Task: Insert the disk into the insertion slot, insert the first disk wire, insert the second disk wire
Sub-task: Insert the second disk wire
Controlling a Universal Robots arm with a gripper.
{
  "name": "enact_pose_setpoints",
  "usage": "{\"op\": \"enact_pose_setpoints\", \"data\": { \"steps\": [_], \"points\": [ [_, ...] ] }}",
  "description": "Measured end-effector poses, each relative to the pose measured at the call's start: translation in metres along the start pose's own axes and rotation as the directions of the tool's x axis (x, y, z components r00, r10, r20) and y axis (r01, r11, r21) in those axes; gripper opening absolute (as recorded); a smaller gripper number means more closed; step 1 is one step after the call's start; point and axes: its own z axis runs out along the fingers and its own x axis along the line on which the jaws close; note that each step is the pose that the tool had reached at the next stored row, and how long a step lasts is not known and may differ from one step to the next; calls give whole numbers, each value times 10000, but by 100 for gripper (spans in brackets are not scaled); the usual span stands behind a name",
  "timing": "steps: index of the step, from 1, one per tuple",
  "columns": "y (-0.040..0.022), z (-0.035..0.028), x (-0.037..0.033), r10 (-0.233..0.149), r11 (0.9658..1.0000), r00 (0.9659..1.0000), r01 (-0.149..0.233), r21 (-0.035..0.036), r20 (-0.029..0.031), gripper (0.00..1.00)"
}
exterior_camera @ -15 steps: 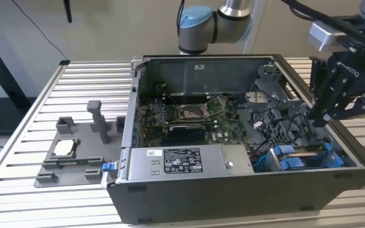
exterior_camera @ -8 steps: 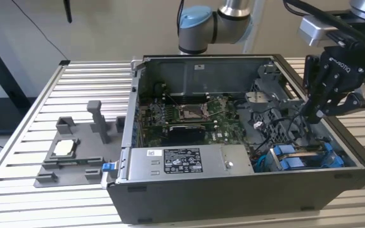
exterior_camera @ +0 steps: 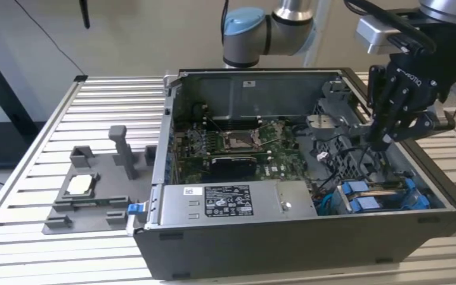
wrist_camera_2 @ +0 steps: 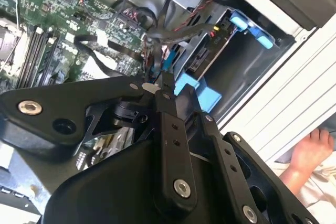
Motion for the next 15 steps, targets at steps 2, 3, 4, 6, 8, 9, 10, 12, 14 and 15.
{"op": "enact_pose_setpoints", "data": {
  "steps": [2, 3, 4, 6, 8, 9, 10, 12, 14, 15],
  "points": [
    [51, -1, -20, -1, 10000, 10000, 1, 55, 1, 27],
    [77, 0, -33, 0, 10000, 10000, 0, 89, 1, 27],
    [98, 0, -45, 1, 9999, 10000, -1, 120, 0, 27],
    [134, 0, -77, 1, 9998, 10000, -1, 181, 0, 27],
    [170, 1, -107, 4, 9997, 10000, -4, 246, -1, 27],
    [192, 1, -124, 5, 9996, 10000, -5, 282, -2, 27],
    [212, 2, -140, 6, 9995, 10000, -6, 320, -2, 27],
    [249, 6, -176, 6, 9994, 10000, -5, 358, -10, 27],
    [276, 14, -207, 5, 9992, 10000, -3, 388, -42, 27],
    [290, 25, -216, 5, 9991, 10000, -2, 416, -72, 27]
  ]
}}
